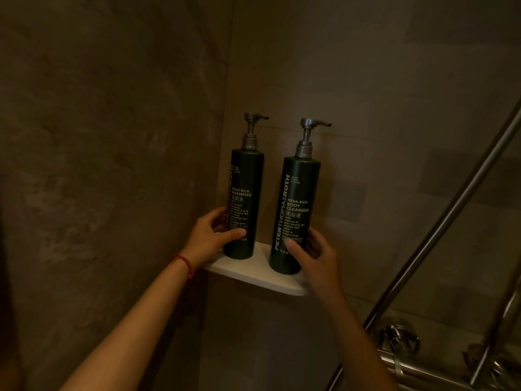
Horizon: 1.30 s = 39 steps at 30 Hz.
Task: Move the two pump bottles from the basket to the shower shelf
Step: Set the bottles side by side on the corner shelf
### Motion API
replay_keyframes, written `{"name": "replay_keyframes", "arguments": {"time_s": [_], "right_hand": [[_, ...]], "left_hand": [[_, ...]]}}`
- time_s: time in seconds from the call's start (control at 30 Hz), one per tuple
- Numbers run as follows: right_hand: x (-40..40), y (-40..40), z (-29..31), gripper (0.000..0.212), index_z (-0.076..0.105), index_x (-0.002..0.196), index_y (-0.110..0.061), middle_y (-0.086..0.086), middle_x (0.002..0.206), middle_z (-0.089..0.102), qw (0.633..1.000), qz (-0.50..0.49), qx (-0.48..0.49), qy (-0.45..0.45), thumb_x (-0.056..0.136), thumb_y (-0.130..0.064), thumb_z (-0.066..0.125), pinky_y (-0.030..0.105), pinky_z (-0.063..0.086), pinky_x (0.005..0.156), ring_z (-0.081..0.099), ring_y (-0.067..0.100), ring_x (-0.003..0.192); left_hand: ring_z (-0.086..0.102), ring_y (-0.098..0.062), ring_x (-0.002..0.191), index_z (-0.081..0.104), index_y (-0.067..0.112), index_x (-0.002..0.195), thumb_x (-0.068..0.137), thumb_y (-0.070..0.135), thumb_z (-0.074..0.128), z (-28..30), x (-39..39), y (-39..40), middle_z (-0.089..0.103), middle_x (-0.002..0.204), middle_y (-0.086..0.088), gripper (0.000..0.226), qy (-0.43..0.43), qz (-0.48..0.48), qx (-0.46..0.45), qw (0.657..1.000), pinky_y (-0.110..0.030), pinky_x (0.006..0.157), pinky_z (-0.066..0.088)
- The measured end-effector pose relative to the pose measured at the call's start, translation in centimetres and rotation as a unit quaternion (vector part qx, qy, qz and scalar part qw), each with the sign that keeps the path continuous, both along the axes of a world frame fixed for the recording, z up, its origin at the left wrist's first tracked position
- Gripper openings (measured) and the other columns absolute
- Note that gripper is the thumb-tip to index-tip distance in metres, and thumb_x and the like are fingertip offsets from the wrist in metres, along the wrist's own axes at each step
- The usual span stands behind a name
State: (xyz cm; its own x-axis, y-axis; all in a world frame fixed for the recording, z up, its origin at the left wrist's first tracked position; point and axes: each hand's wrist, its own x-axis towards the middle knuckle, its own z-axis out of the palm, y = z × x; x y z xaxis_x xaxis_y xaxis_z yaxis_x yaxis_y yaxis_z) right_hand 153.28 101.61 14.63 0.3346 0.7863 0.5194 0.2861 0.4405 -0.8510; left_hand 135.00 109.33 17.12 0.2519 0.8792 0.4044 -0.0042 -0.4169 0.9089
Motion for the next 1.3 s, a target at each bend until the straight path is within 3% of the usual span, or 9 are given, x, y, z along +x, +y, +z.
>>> {"name": "replay_keyframes", "arguments": {"time_s": [0.17,0.3,0.43,0.7,0.87,1.0,1.17,1.3], "right_hand": [[-0.7,0.4,-0.2,0.057,0.048,0.125,-0.018,-0.006,0.113,0.057,0.999,-0.044,0.008,-0.012,0.073,-0.021,0.071,0.021,0.046,0.081,0.055,0.011,0.104],[-0.9,0.6,-0.3,0.058,0.049,0.125,-0.019,-0.004,0.115,0.059,0.997,-0.068,0.01,-0.026,0.072,-0.024,0.072,0.024,0.047,0.082,0.056,0.012,0.105],[-0.9,0.4,-0.3,0.058,0.047,0.126,-0.019,-0.004,0.116,0.057,0.997,-0.067,0.009,-0.026,0.073,-0.023,0.07,0.022,0.046,0.081,0.054,0.01,0.104],[-1.0,0.3,-0.3,0.057,0.046,0.126,-0.022,-0.009,0.113,0.055,0.997,-0.07,0.007,-0.027,0.074,-0.024,0.069,0.021,0.046,0.081,0.054,0.008,0.103],[-1.0,0.2,-0.4,0.059,0.046,0.127,-0.02,-0.001,0.123,0.057,0.997,-0.066,-0.003,-0.027,0.074,-0.024,0.069,0.024,0.047,0.083,0.053,0.01,0.107],[-1.0,0.1,-0.3,0.059,0.044,0.128,-0.02,0.003,0.128,0.055,0.998,-0.057,-0.013,-0.025,0.075,-0.025,0.068,0.029,0.047,0.087,0.052,0.011,0.108],[-0.8,-0.8,0.0,0.06,0.039,0.133,-0.02,0.001,0.13,0.053,0.999,-0.042,-0.013,-0.029,0.079,-0.026,0.065,0.014,0.043,0.078,0.05,0.006,0.106],[0.1,-1.9,-0.3,0.059,0.035,0.135,-0.025,0.003,0.136,0.049,0.994,-0.081,-0.039,-0.066,0.082,-0.031,0.061,0.034,0.046,0.093,0.048,0.017,0.119]], "left_hand": [[0.041,-0.014,0.109,0.035,0.009,0.134,0.075,0.006,0.065,-0.1,-0.3,0.4,0.043,0.138,-0.015,0.066,0.002,-0.002,0.005,1.0,-0.028,0.092,0.036],[0.042,-0.012,0.108,0.035,0.01,0.133,0.073,0.006,0.066,-0.2,-0.4,0.7,0.045,0.137,-0.013,0.067,0.002,-0.002,0.01,1.0,-0.019,0.081,0.04],[0.041,-0.013,0.108,0.035,0.01,0.134,0.073,0.005,0.066,-0.2,-0.4,0.7,0.044,0.137,-0.014,0.068,-0.006,-0.006,0.001,1.0,-0.027,0.092,0.037],[0.043,-0.016,0.114,0.034,0.01,0.134,0.074,0.006,0.066,-0.3,-0.5,0.8,0.043,0.138,-0.014,0.068,0.002,-0.011,-0.001,1.0,-0.026,0.092,0.037],[0.04,-0.014,0.112,0.034,0.01,0.135,0.075,0.008,0.065,-0.3,-0.5,0.4,0.042,0.139,-0.014,0.067,0.004,-0.009,-0.003,1.0,-0.028,0.094,0.035],[0.04,-0.022,0.123,0.033,0.01,0.135,0.077,0.007,0.063,-0.2,-0.3,0.1,0.041,0.141,-0.015,0.066,0.0,-0.004,-0.011,1.0,-0.027,0.092,0.034],[0.041,-0.024,0.125,0.031,0.013,0.136,0.079,0.015,0.061,-0.6,-0.6,-0.4,0.041,0.141,-0.014,0.065,-0.013,0.023,-0.007,1.0,-0.028,0.093,0.037],[0.039,-0.024,0.129,0.032,0.019,0.136,0.079,0.027,0.061,-1.9,-0.9,-1.3,0.039,0.143,-0.01,0.064,0.011,0.089,0.006,0.996,-0.038,0.102,0.037]]}}
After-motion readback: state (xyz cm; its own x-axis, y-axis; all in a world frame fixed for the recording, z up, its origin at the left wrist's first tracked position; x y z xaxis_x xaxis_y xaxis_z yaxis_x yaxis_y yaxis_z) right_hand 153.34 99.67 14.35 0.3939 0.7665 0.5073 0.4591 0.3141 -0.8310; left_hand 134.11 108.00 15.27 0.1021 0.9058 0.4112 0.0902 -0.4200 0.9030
